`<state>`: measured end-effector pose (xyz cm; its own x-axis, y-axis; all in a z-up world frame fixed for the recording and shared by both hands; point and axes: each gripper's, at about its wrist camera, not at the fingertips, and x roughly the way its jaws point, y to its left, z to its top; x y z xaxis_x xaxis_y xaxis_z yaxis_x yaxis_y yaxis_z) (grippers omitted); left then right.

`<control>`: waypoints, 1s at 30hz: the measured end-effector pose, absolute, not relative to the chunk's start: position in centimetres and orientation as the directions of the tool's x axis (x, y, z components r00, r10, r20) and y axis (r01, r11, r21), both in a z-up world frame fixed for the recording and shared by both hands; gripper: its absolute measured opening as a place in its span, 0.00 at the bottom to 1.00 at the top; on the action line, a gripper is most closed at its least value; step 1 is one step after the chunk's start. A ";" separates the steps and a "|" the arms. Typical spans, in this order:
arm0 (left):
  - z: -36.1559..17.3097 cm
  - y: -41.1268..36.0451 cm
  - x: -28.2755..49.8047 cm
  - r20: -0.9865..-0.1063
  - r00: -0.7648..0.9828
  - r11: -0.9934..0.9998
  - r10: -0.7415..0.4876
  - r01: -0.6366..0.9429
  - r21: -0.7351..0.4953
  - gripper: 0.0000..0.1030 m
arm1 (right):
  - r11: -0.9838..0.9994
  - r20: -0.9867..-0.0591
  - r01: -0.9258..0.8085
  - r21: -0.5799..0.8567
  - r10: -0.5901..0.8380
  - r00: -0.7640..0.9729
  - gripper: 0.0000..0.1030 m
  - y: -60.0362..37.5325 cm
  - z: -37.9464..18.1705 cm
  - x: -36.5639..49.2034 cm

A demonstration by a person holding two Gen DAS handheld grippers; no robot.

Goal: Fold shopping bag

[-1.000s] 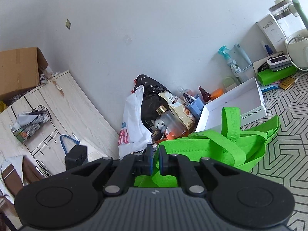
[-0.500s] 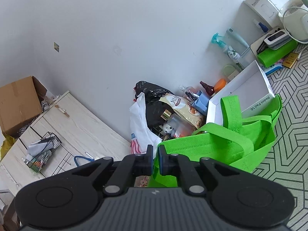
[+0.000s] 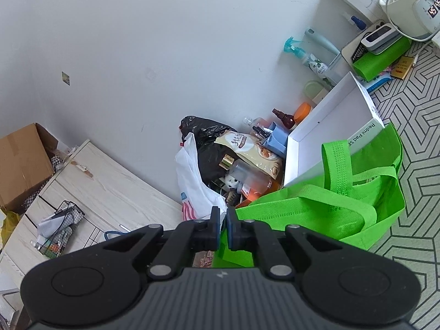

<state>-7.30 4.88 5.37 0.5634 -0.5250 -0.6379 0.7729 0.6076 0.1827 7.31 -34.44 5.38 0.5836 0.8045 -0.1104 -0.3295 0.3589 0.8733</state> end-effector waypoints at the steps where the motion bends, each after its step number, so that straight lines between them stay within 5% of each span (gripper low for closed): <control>1: 5.0 4.6 -7.0 -0.645 0.578 0.613 -0.500 0.762 0.207 0.97 | 0.355 -0.108 -0.327 0.876 0.804 0.585 0.07 -34.6 5.2 7.3; 7: 1.1 2.5 -4.8 -0.688 0.635 0.577 -0.350 0.725 0.376 0.94 | 0.351 -0.102 -0.307 0.885 0.788 0.607 0.07 -35.9 5.0 7.4; 8: 0.9 2.5 -4.2 -0.691 0.633 0.585 -0.348 0.723 0.367 0.80 | 0.354 -0.105 -0.303 0.885 0.784 0.611 0.07 -36.1 4.9 7.4; 9: 1.0 2.5 -3.8 -0.697 0.622 0.595 -0.357 0.726 0.343 0.52 | 0.384 -0.123 -0.310 0.870 0.777 0.618 0.08 -36.2 5.0 7.2; 12: 2.1 3.8 -1.4 -0.721 0.544 0.656 -0.429 0.736 0.166 0.34 | 0.524 -0.209 -0.347 0.778 0.736 0.644 0.13 -35.9 5.5 5.8; 14: 2.8 4.7 0.2 -0.716 0.527 0.696 -0.458 0.714 0.079 0.26 | 0.609 -0.261 -0.367 0.703 0.701 0.663 0.25 -35.8 5.8 4.9; 16: 3.1 5.3 1.0 -0.712 0.521 0.721 -0.470 0.692 0.031 0.24 | 0.686 -0.309 -0.383 0.619 0.661 0.684 0.54 -35.7 6.2 4.0; 17: 3.2 5.5 1.5 -0.710 0.517 0.729 -0.478 0.685 0.008 0.23 | 0.727 -0.327 -0.392 0.564 0.632 0.703 0.59 -35.6 6.4 3.4; 22: 3.4 6.4 3.5 -0.715 0.475 0.752 -0.514 0.651 -0.108 0.23 | 0.827 -0.328 -0.539 0.160 0.559 0.762 0.70 -32.8 8.6 -1.7; 30: 4.3 7.2 5.8 -0.692 0.466 0.771 -0.551 0.601 -0.210 0.27 | 0.568 -0.309 -0.772 -0.286 0.708 0.635 0.85 -25.7 9.9 -8.8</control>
